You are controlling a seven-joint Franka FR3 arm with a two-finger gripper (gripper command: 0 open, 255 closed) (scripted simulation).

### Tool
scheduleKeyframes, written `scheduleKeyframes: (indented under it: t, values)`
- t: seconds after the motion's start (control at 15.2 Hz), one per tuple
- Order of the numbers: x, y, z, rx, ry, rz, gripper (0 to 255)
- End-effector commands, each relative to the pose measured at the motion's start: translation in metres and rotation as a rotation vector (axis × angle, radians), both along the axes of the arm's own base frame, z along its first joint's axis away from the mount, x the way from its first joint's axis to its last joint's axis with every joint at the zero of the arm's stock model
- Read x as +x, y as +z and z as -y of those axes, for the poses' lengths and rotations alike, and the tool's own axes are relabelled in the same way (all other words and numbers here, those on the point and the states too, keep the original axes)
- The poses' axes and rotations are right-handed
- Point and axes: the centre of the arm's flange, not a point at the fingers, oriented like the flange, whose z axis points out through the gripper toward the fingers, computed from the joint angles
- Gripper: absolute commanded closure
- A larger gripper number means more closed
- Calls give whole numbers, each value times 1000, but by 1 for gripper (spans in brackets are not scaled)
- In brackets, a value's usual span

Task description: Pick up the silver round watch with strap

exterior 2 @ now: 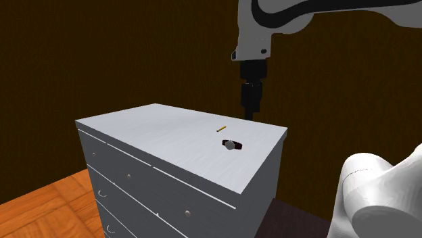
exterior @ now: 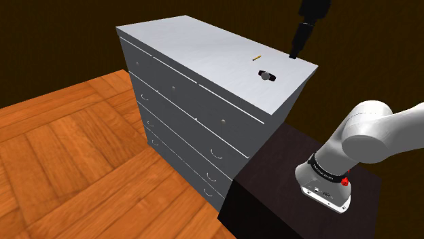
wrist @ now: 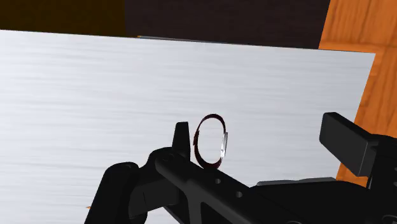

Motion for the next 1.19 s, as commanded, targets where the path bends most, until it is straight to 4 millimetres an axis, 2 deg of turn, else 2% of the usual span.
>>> scheduleKeyframes:
  t: [0.0,0.46,0.53,0.99,1.12]
  values:
    - [0,0,0,0,0,0,0]
    - [91,-55,7,34,-89,-100,0]
    - [92,-55,7,34,-90,-101,0]
    - [92,-95,7,34,-90,-101,0]
    - [92,-95,7,34,-90,-101,0]
